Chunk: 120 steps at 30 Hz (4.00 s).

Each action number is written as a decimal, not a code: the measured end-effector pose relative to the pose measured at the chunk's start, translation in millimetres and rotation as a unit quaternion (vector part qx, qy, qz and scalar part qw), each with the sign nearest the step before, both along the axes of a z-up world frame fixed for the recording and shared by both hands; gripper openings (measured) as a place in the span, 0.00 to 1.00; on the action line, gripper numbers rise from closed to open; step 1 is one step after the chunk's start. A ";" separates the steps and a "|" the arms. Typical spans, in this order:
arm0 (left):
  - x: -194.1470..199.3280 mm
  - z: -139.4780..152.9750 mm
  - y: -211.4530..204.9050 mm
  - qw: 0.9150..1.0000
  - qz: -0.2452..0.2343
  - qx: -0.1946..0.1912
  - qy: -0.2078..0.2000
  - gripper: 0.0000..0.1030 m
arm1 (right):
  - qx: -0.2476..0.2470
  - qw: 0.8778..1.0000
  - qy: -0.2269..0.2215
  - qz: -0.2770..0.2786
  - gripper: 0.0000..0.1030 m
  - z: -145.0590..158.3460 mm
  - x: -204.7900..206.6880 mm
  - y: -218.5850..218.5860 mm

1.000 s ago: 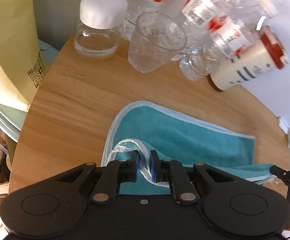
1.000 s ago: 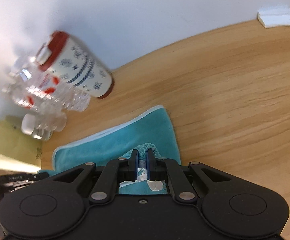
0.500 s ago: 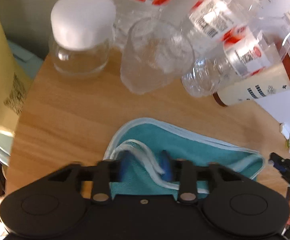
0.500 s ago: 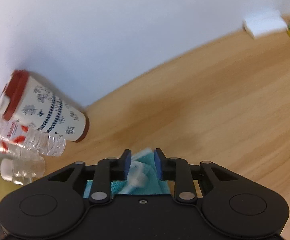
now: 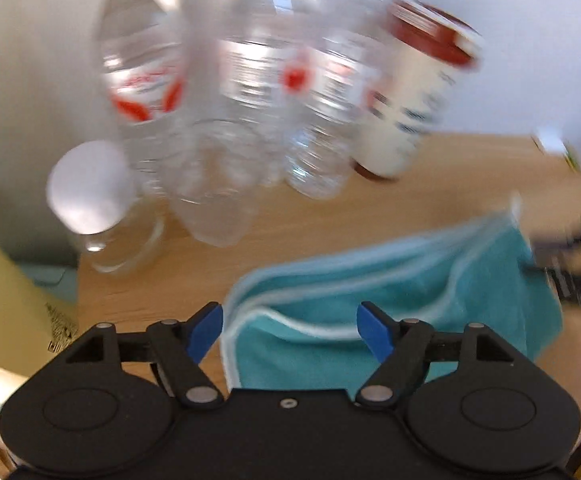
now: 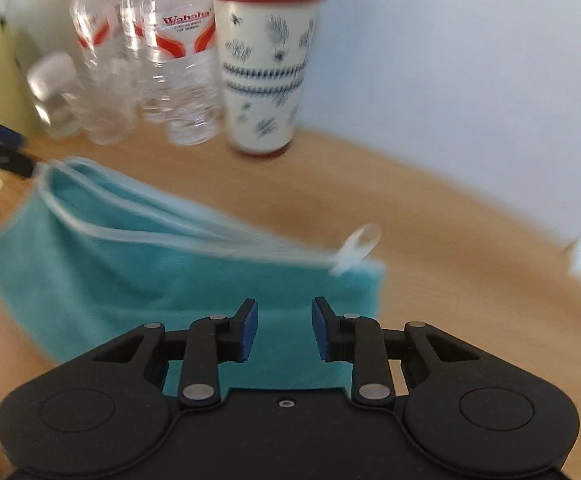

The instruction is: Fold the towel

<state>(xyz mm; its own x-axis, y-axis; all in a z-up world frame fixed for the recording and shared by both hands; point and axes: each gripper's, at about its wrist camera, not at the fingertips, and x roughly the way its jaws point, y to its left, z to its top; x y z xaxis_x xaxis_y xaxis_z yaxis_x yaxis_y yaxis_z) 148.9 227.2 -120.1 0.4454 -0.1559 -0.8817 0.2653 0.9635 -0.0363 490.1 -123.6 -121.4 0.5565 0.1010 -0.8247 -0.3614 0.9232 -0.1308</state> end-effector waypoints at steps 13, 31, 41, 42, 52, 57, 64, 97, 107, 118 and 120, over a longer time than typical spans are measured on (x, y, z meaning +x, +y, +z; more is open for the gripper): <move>15.0 -20.6 -2.9 0.989 -0.138 0.056 -0.018 0.74 | 0.012 0.997 0.052 0.060 0.48 -15.3 50.2 -49.0; 25.5 -40.3 5.6 0.998 -0.063 0.025 -0.011 0.20 | 0.128 0.985 0.052 -0.105 0.05 -18.1 36.0 -74.9; 39.4 -40.9 17.7 0.997 0.036 0.050 -0.038 0.09 | 0.111 0.974 0.024 -0.197 0.05 -23.6 27.8 -72.1; 39.5 -40.3 17.4 0.998 0.026 0.050 -0.036 0.10 | 0.105 0.974 0.026 -0.198 0.05 -24.3 27.6 -70.5; 32.9 -38.6 18.1 0.999 -0.035 0.026 -0.011 0.47 | 0.047 0.980 0.044 -0.186 0.19 -34.9 33.2 -58.4; 40.5 -46.2 15.2 0.998 -0.059 0.025 0.003 0.44 | 0.034 0.984 0.043 -0.168 0.19 -27.1 26.4 -56.9; 35.9 -41.3 25.7 0.998 -0.055 0.040 -0.012 0.19 | 0.027 0.987 0.051 -0.147 0.19 -36.0 29.8 -55.1; 23.9 -36.4 -1.0 0.980 -0.188 0.052 -0.050 0.62 | 0.257 0.964 -0.063 0.000 0.04 86.4 -34.9 -81.5; 19.6 -46.6 -3.7 0.971 -0.219 0.074 -0.064 0.06 | 0.225 0.970 -0.061 -0.068 0.04 63.1 -22.1 -93.5; 28.3 -47.8 1.6 0.975 -0.184 0.092 -0.078 0.00 | 0.181 0.976 -0.037 -0.114 0.04 29.3 2.6 -92.0; 30.3 -44.0 5.2 0.979 -0.174 0.080 -0.073 0.06 | 0.165 0.978 -0.023 -0.129 0.05 18.9 9.0 -92.2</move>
<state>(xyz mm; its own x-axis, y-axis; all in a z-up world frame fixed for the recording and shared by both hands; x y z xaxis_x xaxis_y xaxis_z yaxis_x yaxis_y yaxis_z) 179.2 232.4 -164.2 0.5134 -0.1852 -0.8379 0.5696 0.8038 0.1714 499.2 -215.8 -102.5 0.6342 0.2098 -0.7442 -0.1125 0.9773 0.1797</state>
